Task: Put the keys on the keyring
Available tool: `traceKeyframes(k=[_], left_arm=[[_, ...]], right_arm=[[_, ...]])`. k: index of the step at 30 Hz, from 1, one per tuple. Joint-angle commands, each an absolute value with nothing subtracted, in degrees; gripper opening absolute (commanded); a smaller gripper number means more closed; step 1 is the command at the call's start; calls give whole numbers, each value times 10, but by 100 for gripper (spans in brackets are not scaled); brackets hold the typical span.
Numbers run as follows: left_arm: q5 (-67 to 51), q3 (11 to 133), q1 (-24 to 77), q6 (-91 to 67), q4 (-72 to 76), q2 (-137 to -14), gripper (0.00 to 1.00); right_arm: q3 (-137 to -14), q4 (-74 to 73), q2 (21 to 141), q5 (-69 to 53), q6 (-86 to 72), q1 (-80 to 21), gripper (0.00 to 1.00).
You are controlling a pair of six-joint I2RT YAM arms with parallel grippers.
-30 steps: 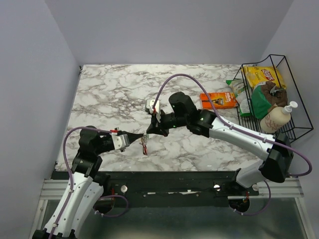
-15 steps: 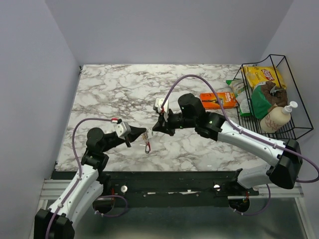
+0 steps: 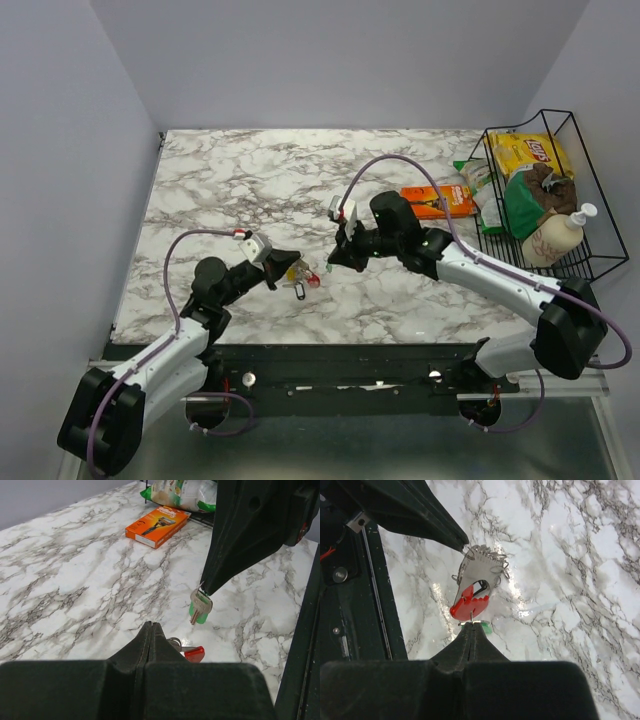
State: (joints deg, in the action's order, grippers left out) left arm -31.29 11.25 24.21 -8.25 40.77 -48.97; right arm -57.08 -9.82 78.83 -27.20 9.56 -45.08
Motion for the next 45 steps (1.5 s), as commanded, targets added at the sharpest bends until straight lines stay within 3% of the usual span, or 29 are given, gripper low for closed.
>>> traceKeyframes(k=[1, 14, 30, 43, 44, 45], left_arm=[[-257, 112, 249, -76, 428, -506, 0], [-263, 167, 250, -66, 446, -670, 0], [-286, 334, 250, -55, 443, -931, 0], [-268, 381, 250, -40, 386, -969, 0], [-262, 381, 250, -40, 386, -966, 10], [-258, 377, 250, -37, 386, -956, 14]], right_arm=[[-552, -64, 814, -304, 82, -441, 1], [-534, -54, 824, -288, 68, -425, 1], [-483, -50, 828, -201, 6, -368, 1], [-483, -37, 896, -191, -54, -351, 2], [-482, -36, 896, -188, -56, -351, 4], [-483, -36, 896, -188, -55, -351, 7]])
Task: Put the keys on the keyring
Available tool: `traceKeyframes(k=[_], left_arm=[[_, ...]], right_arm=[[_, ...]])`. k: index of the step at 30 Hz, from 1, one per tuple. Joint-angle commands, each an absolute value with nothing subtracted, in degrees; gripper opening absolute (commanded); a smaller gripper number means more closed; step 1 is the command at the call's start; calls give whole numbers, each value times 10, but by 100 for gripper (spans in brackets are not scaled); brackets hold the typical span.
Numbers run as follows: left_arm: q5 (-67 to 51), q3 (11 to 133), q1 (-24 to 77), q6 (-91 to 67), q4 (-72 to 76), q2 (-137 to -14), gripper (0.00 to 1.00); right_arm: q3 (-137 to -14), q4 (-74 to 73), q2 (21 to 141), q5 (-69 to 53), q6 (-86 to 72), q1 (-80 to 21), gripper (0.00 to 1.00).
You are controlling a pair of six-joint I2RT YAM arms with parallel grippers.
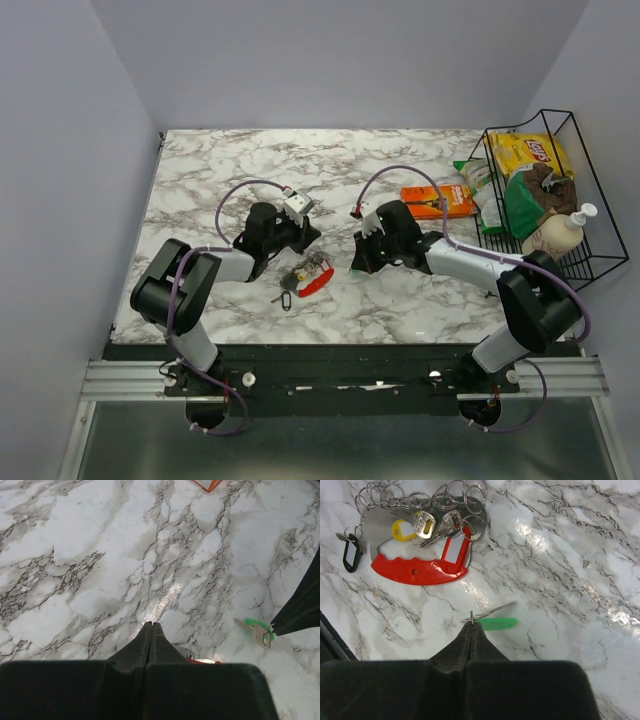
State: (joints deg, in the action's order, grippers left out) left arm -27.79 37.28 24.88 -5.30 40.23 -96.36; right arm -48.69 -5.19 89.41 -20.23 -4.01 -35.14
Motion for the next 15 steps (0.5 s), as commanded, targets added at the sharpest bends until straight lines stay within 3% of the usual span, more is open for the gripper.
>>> traceKeyframes(k=[1, 2, 5, 9, 12, 15], left_arm=[[-254, 377, 250, -36, 384, -949, 20], [-251, 377, 250, -35, 375, -942, 30], [-243, 385, 250, -27, 330, -911, 40], [-222, 406, 249, -27, 254, -852, 47], [-201, 395, 247, -30, 226, -799, 54], [-182, 382, 233, -47, 190, -742, 61]], right_arm=[[-481, -35, 896, -185, -56, -351, 10], [-481, -35, 896, -183, -57, -351, 14], [-481, -36, 896, -175, -57, -351, 32], [-482, -35, 874, -184, -45, -350, 57], [-489, -32, 857, -198, -34, -351, 67], [-506, -29, 846, -224, -26, -352, 70]])
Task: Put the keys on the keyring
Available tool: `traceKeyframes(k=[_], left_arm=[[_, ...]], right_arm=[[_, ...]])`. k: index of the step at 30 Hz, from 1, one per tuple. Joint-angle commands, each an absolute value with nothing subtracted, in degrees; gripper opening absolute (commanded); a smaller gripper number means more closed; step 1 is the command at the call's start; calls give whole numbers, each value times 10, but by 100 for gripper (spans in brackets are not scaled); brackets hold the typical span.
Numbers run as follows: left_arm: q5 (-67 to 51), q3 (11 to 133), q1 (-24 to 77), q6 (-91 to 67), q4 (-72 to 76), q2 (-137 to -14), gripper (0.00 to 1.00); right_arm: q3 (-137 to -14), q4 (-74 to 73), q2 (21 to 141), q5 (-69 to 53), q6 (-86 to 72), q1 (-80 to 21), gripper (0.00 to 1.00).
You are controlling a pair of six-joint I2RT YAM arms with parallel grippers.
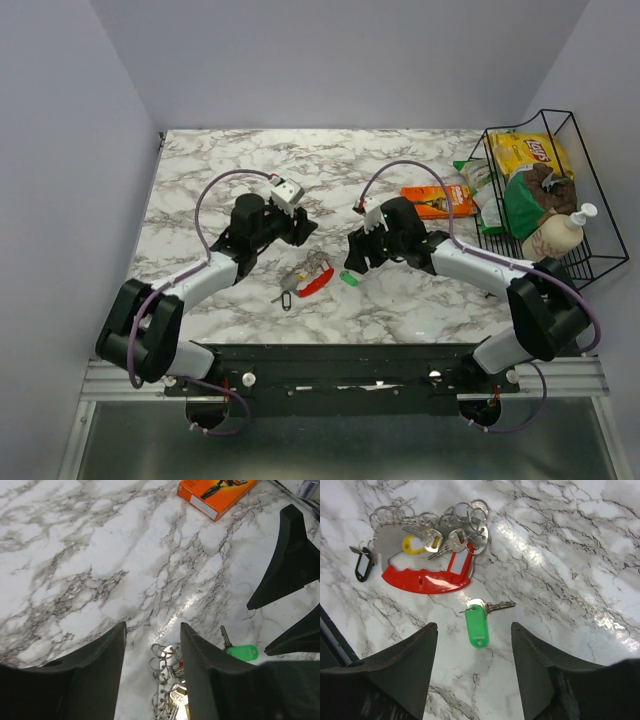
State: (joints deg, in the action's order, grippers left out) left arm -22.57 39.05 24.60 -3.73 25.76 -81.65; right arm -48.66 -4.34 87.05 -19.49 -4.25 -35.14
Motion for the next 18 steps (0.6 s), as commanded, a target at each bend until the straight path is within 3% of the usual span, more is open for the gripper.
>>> traceKeyframes(k=[1, 3, 11, 18], left_arm=[[-181, 378, 224, -54, 181, -728, 62], [-183, 370, 200, -76, 150, -683, 71], [-187, 361, 103, -85, 16, -527, 80], [-182, 362, 28, -79, -77, -438, 88]], right_arm=[[-511, -29, 847, -234, -24, -357, 71], [-525, -31, 853, -235, -14, -374, 73], [-640, -61, 932, -215, -5, -460, 73], [-742, -88, 1012, -214, -5, -511, 68]])
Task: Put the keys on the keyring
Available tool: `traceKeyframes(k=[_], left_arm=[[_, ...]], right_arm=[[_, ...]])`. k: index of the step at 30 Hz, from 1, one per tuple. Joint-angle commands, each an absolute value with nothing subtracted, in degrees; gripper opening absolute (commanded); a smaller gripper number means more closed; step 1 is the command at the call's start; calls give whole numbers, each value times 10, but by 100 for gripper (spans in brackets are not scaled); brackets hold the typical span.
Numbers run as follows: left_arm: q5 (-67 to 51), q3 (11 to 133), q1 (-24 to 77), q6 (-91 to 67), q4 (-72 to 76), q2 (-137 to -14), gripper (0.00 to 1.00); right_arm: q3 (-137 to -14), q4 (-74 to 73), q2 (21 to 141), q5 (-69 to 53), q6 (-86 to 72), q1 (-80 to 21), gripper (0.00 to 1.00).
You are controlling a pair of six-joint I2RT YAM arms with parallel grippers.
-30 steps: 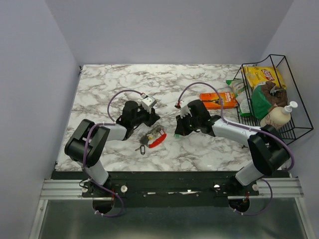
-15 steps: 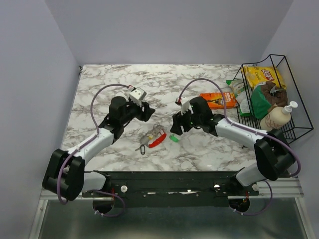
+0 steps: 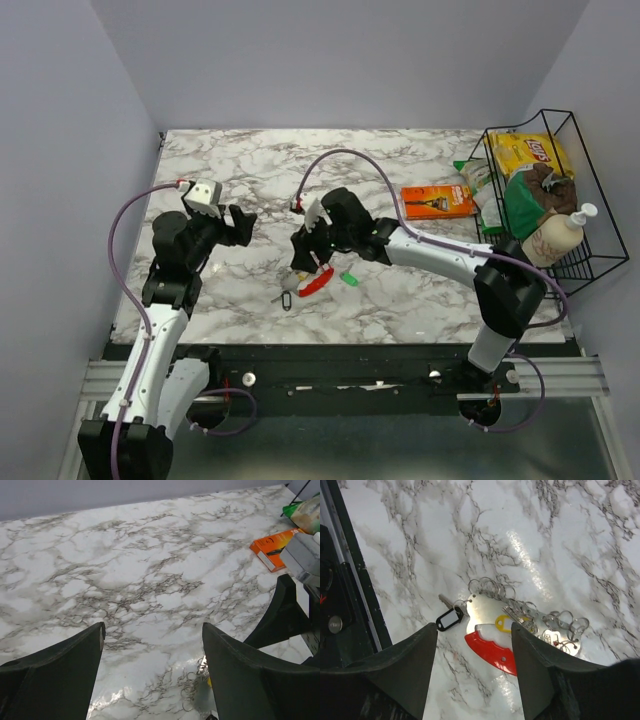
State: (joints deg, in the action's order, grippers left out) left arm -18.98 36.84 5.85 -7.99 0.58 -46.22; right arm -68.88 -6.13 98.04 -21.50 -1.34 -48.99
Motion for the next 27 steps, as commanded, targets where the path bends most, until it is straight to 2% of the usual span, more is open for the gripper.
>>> traceKeyframes(k=[1, 6, 12, 27], left_arm=[[-188, 359, 16, -79, -81, -439, 88], [-267, 346, -13, -94, -77, -467, 87], [-298, 338, -18, -93, -58, -497, 87], [-323, 323, -18, -81, -25, -487, 87]], right_arm=[[-753, -97, 1026, -214, -5, -519, 67], [-784, -117, 1062, -207, 11, -535, 59], [-807, -133, 1110, -190, -16, -540, 49], [-830, -140, 1127, -120, -41, -539, 49]])
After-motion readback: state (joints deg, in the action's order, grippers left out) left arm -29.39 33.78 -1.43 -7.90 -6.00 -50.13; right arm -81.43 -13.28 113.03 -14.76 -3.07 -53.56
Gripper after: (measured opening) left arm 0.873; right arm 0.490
